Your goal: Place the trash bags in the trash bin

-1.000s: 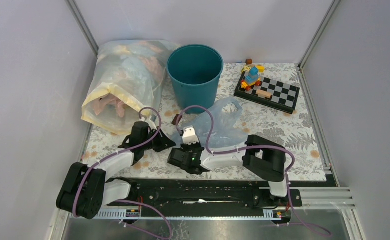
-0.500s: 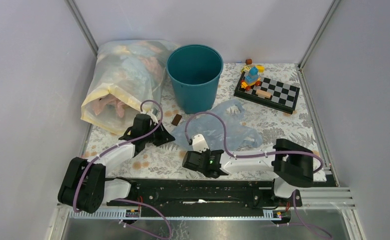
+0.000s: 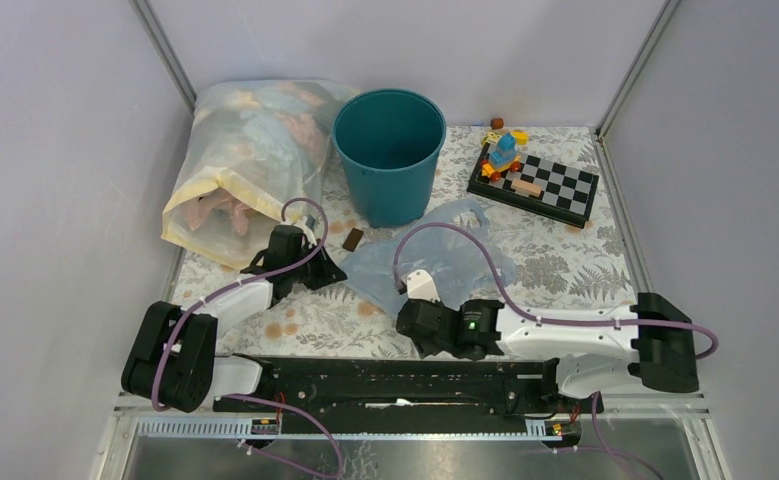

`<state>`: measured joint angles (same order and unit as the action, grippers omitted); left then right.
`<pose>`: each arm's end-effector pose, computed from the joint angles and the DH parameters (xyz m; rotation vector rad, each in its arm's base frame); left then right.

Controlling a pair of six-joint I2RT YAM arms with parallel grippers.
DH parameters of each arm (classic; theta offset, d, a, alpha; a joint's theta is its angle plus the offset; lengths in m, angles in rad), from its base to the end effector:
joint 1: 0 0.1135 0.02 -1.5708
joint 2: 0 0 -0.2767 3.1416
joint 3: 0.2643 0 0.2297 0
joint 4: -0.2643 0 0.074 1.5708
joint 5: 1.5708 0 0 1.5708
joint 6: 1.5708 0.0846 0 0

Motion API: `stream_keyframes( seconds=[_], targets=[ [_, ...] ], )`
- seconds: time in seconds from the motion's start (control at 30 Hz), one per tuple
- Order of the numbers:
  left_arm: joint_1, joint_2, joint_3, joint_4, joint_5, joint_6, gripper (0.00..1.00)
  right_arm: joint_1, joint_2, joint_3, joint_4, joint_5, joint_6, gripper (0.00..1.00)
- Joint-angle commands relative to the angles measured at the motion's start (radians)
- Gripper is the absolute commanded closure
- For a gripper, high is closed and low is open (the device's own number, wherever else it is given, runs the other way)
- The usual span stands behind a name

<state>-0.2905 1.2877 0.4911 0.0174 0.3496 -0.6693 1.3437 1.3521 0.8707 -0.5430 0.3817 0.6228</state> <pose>0.2311 -0.0993 0.1548 -0.2846 2.4480 -0.8592 0.0900 0.2497 0.2038 -0.7584 2.3976 0.3167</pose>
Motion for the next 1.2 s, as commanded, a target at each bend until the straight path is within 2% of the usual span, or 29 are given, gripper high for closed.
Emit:
stream_keyframes(
  seconds=[0.0, 0.2, 0.33, 0.67, 0.8, 0.93, 1.17],
  targets=[
    [0.004, 0.009, 0.029, 0.041, -0.006, 0.027, 1.0, 0.005, -0.062, 0.035, -0.034, 0.097, 0.011, 0.5],
    [0.002, 0.004, 0.023, 0.042, -0.004, 0.028, 1.0, -0.03, -0.035, 0.023, 0.037, 0.209, 0.094, 0.48],
    [0.002, 0.009, 0.026, 0.039, -0.001, 0.031, 1.0, -0.054, 0.025, 0.026, 0.125, 0.215, 0.071, 0.52],
    [0.002, 0.036, 0.044, 0.035, -0.004, 0.038, 1.0, -0.158, 0.21, 0.058, 0.199, 0.249, 0.032, 0.57],
    [0.002, 0.077, 0.062, 0.043, -0.006, 0.045, 1.0, -0.163, 0.307, 0.045, 0.264, 0.179, -0.008, 0.58],
    [0.001, 0.116, 0.077, 0.056, -0.004, 0.051, 1.0, -0.146, 0.396, 0.048, 0.35, 0.007, -0.053, 0.62],
    [0.001, 0.184, 0.121, 0.068, -0.011, 0.049, 1.0, 0.026, 0.429, 0.152, 0.318, -0.049, -0.053, 0.59]
  ],
)
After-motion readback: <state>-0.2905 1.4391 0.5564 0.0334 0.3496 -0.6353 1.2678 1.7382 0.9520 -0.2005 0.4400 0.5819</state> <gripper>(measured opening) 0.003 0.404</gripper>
